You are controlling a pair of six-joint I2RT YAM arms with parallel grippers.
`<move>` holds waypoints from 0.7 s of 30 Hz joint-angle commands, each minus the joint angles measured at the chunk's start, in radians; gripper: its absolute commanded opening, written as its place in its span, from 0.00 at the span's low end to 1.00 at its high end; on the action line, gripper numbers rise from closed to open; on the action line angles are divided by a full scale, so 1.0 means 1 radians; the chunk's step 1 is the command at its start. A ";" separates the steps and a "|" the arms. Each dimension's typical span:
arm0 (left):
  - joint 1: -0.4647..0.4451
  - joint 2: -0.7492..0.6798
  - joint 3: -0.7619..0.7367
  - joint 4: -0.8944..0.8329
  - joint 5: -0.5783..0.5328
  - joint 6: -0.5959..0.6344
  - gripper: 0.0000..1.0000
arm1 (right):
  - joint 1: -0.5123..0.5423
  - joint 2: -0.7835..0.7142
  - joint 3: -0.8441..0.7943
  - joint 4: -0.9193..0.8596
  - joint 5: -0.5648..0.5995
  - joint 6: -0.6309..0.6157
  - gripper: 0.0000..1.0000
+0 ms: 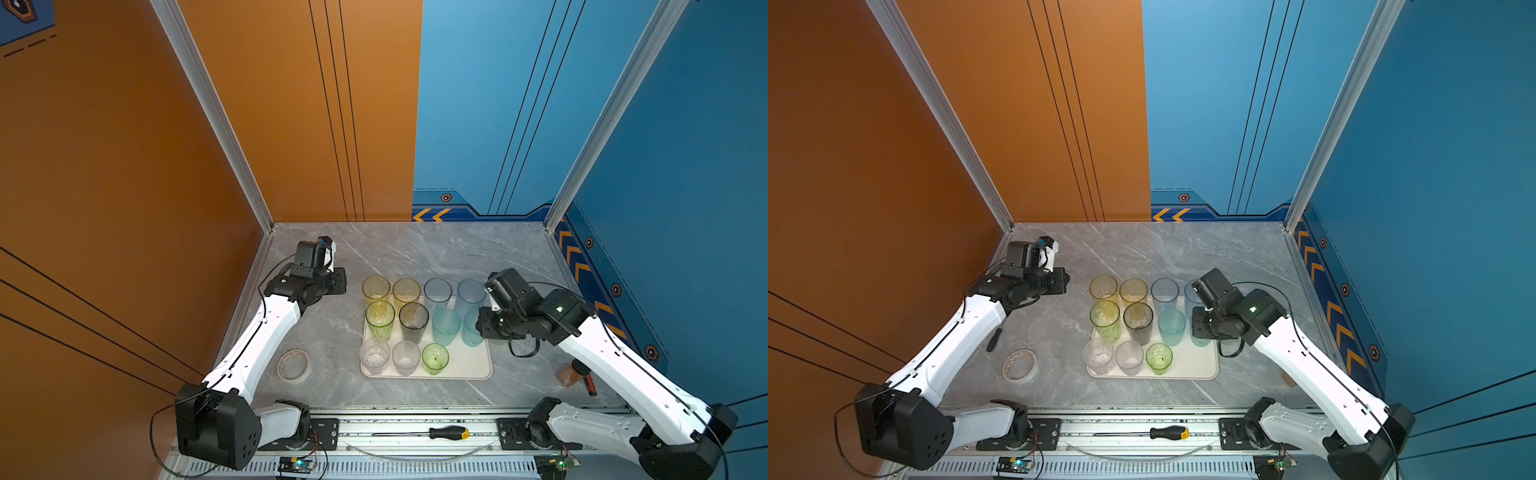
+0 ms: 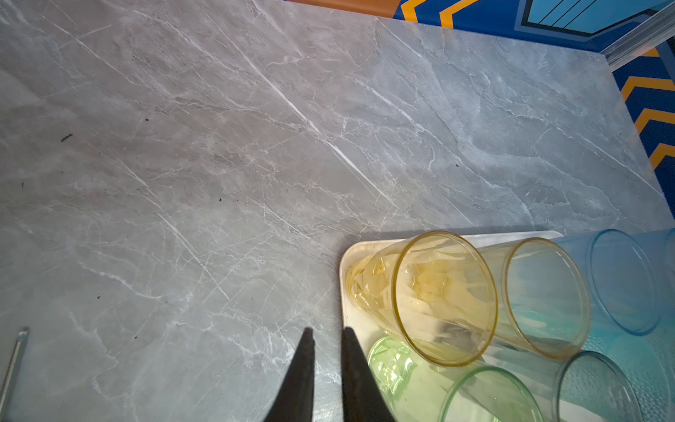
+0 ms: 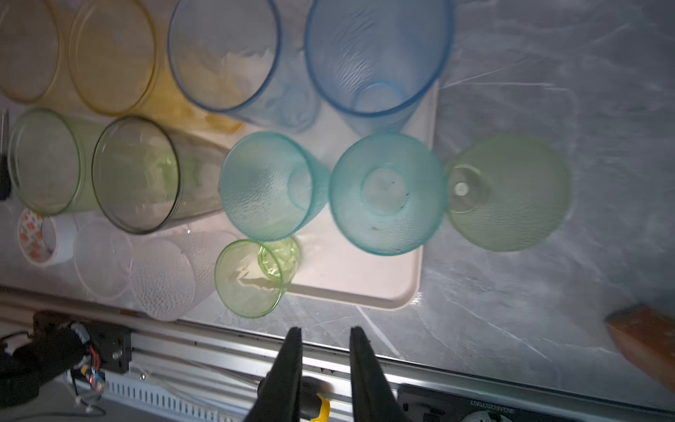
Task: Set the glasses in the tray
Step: 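Open the right gripper and move it to the pale green frosted glass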
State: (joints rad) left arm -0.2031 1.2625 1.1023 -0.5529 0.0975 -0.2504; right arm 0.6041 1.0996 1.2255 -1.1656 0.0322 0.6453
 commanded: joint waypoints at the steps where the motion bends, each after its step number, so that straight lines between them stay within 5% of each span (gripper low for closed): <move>1: 0.010 -0.005 0.036 -0.036 -0.021 0.020 0.17 | -0.110 -0.019 0.031 -0.137 0.097 -0.045 0.22; 10: 0.008 0.012 0.054 -0.042 -0.019 0.021 0.17 | -0.336 -0.008 -0.016 -0.163 0.070 -0.137 0.22; 16: 0.011 0.012 0.047 -0.044 -0.030 0.025 0.17 | -0.511 -0.046 -0.148 -0.071 -0.065 -0.173 0.23; 21: 0.013 0.013 0.037 -0.044 -0.034 0.025 0.17 | -0.559 -0.044 -0.195 -0.039 -0.101 -0.197 0.22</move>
State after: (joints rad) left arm -0.2028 1.2709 1.1240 -0.5735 0.0856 -0.2497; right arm 0.0582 1.0714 1.0454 -1.2442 -0.0200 0.4831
